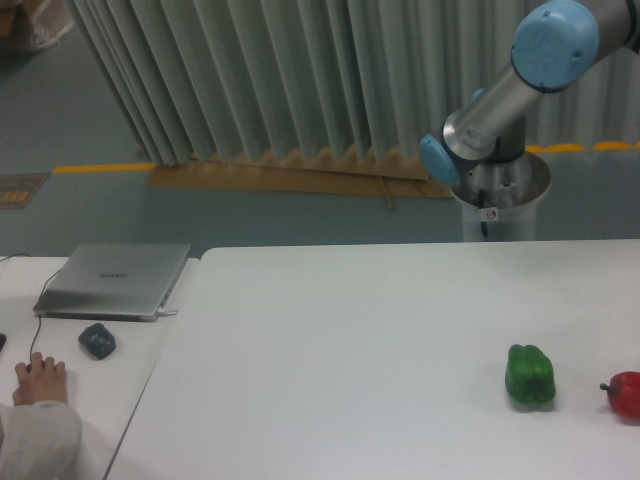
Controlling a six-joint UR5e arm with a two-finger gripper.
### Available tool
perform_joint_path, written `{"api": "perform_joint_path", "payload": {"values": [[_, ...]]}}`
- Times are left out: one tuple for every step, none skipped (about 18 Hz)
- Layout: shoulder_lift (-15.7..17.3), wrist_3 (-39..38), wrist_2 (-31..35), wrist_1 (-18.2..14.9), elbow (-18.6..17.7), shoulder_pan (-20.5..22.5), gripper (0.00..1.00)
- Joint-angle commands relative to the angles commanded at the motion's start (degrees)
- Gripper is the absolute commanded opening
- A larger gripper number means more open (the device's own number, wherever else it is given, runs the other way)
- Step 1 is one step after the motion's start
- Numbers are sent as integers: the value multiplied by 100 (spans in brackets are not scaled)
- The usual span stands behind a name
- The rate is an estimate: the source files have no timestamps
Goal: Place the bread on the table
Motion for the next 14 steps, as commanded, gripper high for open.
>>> {"api": "perform_joint_path", "payload": {"values": [[26,-17,0,-35,35,9,100],[53,-70,-9,-44,18,9,100],[62,-192,17,-53,-9,0,100],[27,-280,18,-44,-52,-17,100],[0,-238,9,-35,-88,-9,100],[-17,-237,9,-35,-97,17,100],[-44,-237,9,-27,-105,26,100],[-61,-263,18,-26,-97,18,100],[-70,-281,18,-26,-97,18,100],[-79,-264,18,-26,-97,18,100],[-88,-307,35,-35,-53,18,71],[-62,-325,61,-61,-53,26,55],[-27,-308,131,-62,-53,26,44],[0,-308,149,-70,-53,35,38]]}}
